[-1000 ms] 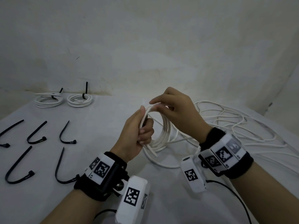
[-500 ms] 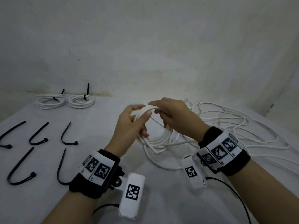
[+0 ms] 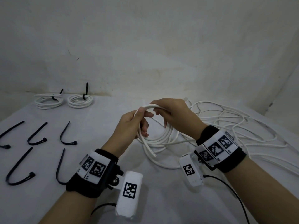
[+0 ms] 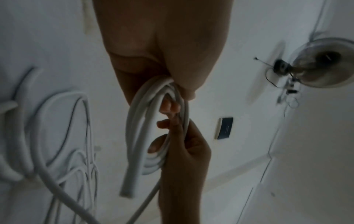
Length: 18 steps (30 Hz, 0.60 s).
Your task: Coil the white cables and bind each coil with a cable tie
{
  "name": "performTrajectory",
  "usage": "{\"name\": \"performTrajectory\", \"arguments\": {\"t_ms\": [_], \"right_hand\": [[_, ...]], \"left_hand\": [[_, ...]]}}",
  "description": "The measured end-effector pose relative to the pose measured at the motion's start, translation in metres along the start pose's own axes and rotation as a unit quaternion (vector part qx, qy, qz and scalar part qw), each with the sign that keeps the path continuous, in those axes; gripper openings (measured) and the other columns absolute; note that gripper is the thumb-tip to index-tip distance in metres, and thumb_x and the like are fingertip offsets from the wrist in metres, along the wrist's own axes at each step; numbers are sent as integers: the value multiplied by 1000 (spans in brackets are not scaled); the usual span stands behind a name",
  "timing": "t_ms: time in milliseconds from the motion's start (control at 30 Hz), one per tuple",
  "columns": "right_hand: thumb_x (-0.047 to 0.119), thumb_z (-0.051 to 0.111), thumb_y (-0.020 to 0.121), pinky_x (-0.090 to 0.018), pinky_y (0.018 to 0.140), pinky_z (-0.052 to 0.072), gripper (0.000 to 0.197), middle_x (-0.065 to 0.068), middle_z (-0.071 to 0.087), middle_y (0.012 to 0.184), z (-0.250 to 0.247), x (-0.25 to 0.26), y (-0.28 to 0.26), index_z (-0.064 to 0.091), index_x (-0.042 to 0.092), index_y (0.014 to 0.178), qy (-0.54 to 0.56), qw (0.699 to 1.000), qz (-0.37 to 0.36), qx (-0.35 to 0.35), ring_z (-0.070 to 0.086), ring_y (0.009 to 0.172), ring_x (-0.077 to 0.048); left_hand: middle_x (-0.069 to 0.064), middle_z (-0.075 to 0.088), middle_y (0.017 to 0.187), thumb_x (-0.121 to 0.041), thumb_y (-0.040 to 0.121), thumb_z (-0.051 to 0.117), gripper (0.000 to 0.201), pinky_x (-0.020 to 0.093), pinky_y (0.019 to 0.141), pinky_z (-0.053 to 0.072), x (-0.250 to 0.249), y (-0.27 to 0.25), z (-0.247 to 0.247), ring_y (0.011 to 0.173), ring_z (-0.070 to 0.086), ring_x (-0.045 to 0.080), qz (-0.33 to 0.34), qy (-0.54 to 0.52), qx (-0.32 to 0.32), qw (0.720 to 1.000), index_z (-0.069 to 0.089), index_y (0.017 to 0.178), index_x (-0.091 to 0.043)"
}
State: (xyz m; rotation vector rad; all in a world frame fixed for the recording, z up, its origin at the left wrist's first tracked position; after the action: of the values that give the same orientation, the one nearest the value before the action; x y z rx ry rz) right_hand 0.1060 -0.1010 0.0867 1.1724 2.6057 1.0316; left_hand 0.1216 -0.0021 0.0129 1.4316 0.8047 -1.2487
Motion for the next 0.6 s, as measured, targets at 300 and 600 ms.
{"name": "performTrajectory", "arguments": {"t_ms": [300, 600], "right_hand": [[18, 52, 97, -18, 45, 44, 13, -1, 60, 64, -1, -32, -33, 61, 13, 105, 100, 979, 167, 61, 54, 43, -7], [19, 56, 94, -9, 66, 40, 19, 6, 72, 76, -36, -91, -117, 61, 22, 76, 20, 926, 276, 255, 63, 72, 1]], "left_hand": [[-8, 23, 46, -29, 102, 34, 35, 17, 36, 26, 14, 7, -9, 36, 22, 5, -60, -245, -43, 967, 34, 68, -19], [-9, 25, 43, -32, 101, 34, 38, 16, 33, 26, 17, 16, -41, 32, 22, 4, -43, -345, -114, 931, 32, 66, -20]]}}
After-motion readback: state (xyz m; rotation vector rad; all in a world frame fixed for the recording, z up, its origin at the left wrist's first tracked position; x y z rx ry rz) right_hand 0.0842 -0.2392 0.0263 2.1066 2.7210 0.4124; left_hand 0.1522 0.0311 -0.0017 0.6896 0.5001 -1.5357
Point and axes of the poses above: each hand's wrist, its own y-axis towards the middle knuckle, its own z-axis out of the palm, x = y × z, the point moved 10 cm from there along y, towards the middle knuckle
